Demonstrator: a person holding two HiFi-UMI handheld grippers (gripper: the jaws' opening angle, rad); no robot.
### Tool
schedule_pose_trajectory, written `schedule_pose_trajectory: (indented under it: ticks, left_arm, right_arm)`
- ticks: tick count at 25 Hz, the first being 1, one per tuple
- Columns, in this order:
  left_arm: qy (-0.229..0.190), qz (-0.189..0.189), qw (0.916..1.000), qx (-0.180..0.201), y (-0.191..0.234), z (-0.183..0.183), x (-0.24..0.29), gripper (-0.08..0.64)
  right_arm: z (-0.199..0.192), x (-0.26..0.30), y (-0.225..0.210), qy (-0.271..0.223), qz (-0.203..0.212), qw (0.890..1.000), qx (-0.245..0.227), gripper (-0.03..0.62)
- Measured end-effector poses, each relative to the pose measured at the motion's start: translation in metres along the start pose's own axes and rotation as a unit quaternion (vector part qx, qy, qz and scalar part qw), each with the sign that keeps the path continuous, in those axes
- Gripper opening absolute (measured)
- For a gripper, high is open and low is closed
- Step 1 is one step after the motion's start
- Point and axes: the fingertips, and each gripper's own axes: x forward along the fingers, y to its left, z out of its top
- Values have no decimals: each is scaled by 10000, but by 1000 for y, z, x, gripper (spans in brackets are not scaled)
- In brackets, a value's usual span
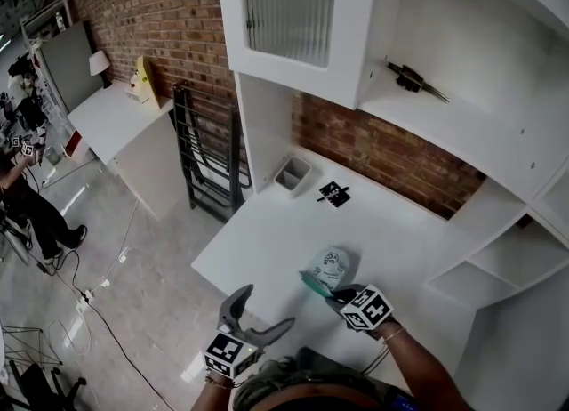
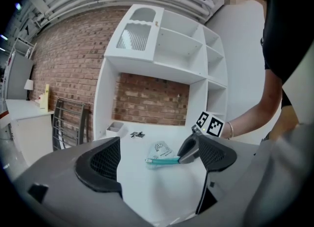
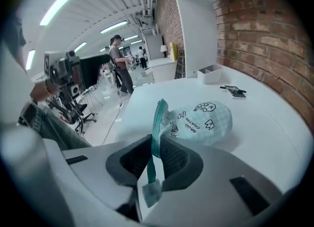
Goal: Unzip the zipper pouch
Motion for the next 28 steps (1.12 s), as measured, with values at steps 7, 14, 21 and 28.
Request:
schedule_pose_trajectory:
  ticks: [7,14,21,28]
  left_arm:
    - [154,-263,9995,127,-4,-6,10,499]
    - [127,-568,9983,96,-13,-3,25,499]
    - [166,-1458,9892,-2,-33,-6,28,499]
    - [-36,-2493,9681,-248,-54,11,22,499]
  right_arm:
    - [26,-39,5,-360,784,9960,246,46]
    - [57,-85,35,-669,1956,9782,-200,44]
    - [72,-124,87,-1024,3195,9405,-543,43]
    - [99,-162,119,-1425,3773,9077,-1155,43]
